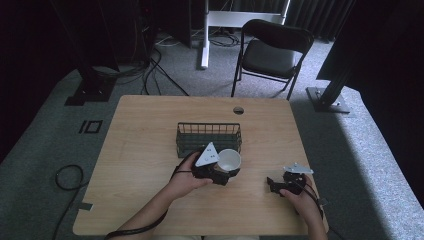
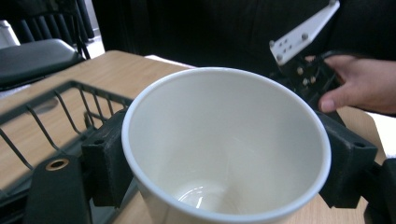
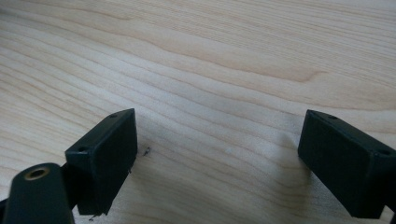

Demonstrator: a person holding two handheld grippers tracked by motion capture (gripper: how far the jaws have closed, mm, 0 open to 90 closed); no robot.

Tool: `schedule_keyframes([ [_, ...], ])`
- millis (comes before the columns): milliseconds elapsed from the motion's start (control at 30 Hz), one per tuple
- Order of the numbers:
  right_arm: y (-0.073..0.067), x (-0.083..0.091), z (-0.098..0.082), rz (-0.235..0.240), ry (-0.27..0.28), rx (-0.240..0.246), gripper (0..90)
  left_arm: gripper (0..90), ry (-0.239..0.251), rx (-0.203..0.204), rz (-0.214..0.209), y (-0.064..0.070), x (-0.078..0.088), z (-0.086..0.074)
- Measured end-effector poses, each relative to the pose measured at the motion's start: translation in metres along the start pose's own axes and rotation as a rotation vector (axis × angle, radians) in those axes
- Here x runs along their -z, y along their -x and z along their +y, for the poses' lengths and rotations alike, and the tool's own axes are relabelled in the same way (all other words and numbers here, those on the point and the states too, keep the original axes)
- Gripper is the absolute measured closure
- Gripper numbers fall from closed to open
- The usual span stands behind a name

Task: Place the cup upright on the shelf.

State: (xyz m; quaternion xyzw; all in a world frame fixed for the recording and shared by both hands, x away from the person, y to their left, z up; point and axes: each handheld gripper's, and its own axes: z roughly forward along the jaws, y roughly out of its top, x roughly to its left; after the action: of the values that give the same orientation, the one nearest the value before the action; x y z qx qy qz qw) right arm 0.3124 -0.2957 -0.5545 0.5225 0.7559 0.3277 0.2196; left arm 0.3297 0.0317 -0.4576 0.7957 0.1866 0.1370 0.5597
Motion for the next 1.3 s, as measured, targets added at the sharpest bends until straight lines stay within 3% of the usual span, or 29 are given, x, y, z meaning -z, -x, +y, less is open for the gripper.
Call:
schedule_keyframes([
  [133, 0.0, 0.0, 0.0, 0.0, 0.0, 0.0, 11.5, 20.5, 0.017, 0.01, 0.009, -0.004, 0.002, 0.007],
  [333, 0.0, 0.0, 0.0, 0.0, 0.0, 0.002, 11.5, 20.5, 0.049, 0.022, 0.066, -0.016, 0.003, 0.023],
  [467, 0.0, 0.0, 0.0, 0.0, 0.001, 0.001, 11.5, 20.5, 0.066, 0.042, 0.131, -0.026, 0.004, 0.033],
  [667, 0.0, 0.0, 0.0, -0.001, 0.001, 0.001, 11.6, 20.4, 0.099, 0.053, 0.189, -0.034, -0.002, 0.045],
  [833, 0.0, 0.0, 0.0, -0.001, 0.001, 0.001, 11.6, 20.4, 0.132, 0.104, 0.244, -0.042, -0.006, 0.053],
  [1033, 0.0, 0.0, 0.0, -0.001, 0.001, 0.001, 11.6, 20.5, 0.15, 0.153, 0.341, -0.055, -0.008, 0.053],
  [1133, 0.0, 0.0, 0.0, 0.0, 0.001, 0.001, 11.6, 20.5, 0.14, 0.152, 0.393, -0.061, -0.011, 0.051],
  [1300, 0.0, 0.0, 0.0, 0.0, 0.002, 0.001, 11.6, 20.4, 0.124, 0.178, 0.439, -0.069, -0.016, 0.043],
])
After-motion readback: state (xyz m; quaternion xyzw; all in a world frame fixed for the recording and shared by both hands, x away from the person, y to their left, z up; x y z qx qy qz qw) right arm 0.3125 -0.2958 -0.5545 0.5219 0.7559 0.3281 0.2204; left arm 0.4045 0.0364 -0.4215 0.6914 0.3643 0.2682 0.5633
